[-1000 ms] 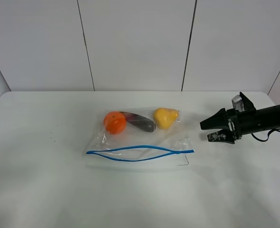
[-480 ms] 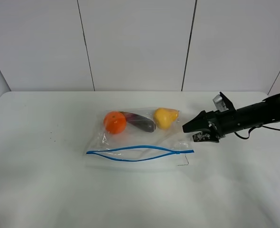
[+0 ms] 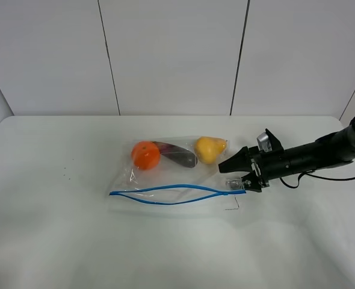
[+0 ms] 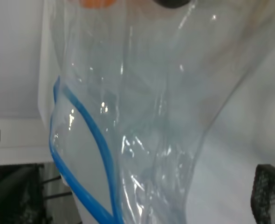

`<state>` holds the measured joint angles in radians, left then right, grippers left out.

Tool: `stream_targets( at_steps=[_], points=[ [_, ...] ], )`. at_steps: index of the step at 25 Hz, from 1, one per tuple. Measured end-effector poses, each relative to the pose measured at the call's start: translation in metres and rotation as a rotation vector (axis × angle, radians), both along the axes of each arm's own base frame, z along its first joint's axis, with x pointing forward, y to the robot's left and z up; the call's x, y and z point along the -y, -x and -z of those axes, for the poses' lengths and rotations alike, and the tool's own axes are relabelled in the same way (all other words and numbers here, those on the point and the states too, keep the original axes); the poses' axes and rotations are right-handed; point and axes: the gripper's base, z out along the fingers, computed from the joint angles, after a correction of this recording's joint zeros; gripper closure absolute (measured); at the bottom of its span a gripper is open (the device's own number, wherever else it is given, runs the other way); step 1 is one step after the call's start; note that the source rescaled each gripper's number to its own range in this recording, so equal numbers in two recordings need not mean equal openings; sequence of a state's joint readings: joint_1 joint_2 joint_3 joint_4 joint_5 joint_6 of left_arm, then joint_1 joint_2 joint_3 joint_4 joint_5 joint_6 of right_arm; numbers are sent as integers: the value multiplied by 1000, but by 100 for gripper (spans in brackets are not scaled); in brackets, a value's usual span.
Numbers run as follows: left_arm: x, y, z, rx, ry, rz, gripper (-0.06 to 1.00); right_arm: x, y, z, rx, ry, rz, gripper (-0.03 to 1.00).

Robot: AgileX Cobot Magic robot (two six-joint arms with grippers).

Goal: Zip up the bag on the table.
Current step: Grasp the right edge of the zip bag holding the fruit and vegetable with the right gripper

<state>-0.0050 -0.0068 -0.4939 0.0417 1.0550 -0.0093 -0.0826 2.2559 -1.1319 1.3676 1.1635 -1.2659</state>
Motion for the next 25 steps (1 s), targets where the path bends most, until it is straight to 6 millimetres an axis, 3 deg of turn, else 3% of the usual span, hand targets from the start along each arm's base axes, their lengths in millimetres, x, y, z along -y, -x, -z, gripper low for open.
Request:
stream_targets(
  at_steps=[25],
  points=[
    [0, 0, 0, 0, 0, 0, -6, -11, 1, -4, -21, -56, -7, -3]
  ],
)
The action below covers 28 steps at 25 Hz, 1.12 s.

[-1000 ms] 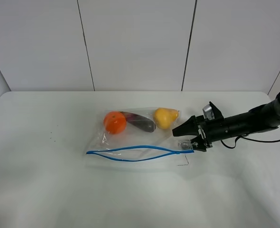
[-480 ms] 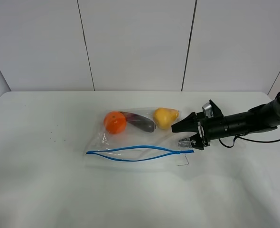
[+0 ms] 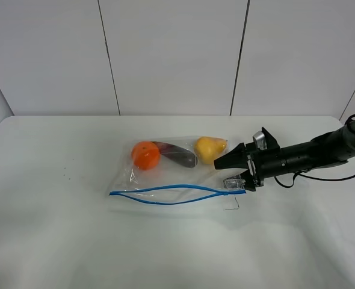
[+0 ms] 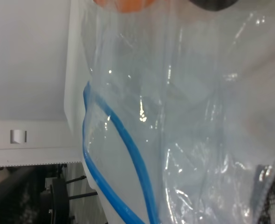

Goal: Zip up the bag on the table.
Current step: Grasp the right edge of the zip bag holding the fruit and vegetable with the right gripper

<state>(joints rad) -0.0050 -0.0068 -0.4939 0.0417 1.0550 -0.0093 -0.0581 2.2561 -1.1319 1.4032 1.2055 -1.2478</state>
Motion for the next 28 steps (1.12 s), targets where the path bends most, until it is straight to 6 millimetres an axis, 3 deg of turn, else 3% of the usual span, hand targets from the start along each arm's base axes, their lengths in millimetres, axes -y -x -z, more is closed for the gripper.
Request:
stream_targets(
  at_steps=[6, 10, 14, 28],
  points=[
    [0, 0, 0, 0, 0, 0, -6, 0, 0, 0, -1, 0, 0, 0],
    [0, 0, 0, 0, 0, 0, -6, 0, 0, 0, -4, 0, 0, 27],
    [0, 0, 0, 0, 0, 0, -6, 0, 0, 0, -5, 1, 0, 46],
    [0, 0, 0, 2, -1, 0, -6, 0, 2, 1, -15, 10, -13, 54]
  ],
)
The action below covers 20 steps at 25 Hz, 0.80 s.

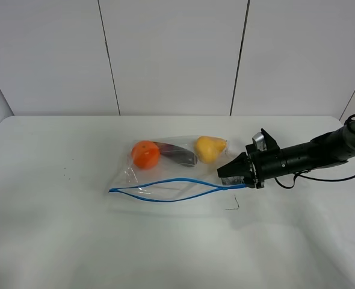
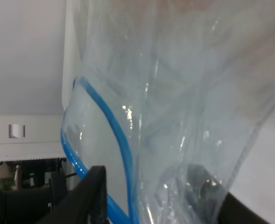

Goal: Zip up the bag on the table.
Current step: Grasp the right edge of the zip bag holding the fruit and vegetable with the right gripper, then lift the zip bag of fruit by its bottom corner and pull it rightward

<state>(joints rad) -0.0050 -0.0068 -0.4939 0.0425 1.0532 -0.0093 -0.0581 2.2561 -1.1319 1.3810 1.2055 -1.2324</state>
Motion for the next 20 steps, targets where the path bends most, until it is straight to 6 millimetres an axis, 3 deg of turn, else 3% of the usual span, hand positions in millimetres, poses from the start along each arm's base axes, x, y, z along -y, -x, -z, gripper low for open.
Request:
stream_targets(
  at_steps=[12, 20],
  points=[
    [0, 0, 0, 0, 0, 0, -6, 0, 0, 0, -4, 0, 1, 95],
    [0, 0, 0, 0, 0, 0, -6, 0, 0, 0, -4, 0, 1, 97]
  ],
)
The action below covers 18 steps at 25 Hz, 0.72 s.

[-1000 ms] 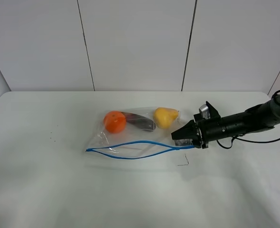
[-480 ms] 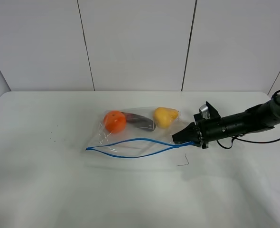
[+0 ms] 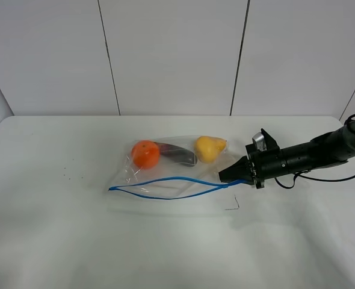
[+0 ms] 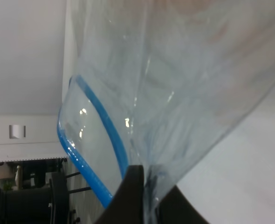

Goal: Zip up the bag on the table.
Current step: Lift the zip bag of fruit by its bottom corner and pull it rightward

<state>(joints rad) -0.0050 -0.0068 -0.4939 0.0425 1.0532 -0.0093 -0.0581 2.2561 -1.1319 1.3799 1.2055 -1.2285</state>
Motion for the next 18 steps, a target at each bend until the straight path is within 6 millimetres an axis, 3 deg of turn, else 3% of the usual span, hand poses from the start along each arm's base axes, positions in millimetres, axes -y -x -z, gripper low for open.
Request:
stream_targets(
  at_steps=[18],
  points=[
    [0, 0, 0, 0, 0, 0, -6, 0, 1, -2, -49, 10, 8, 97]
  ],
)
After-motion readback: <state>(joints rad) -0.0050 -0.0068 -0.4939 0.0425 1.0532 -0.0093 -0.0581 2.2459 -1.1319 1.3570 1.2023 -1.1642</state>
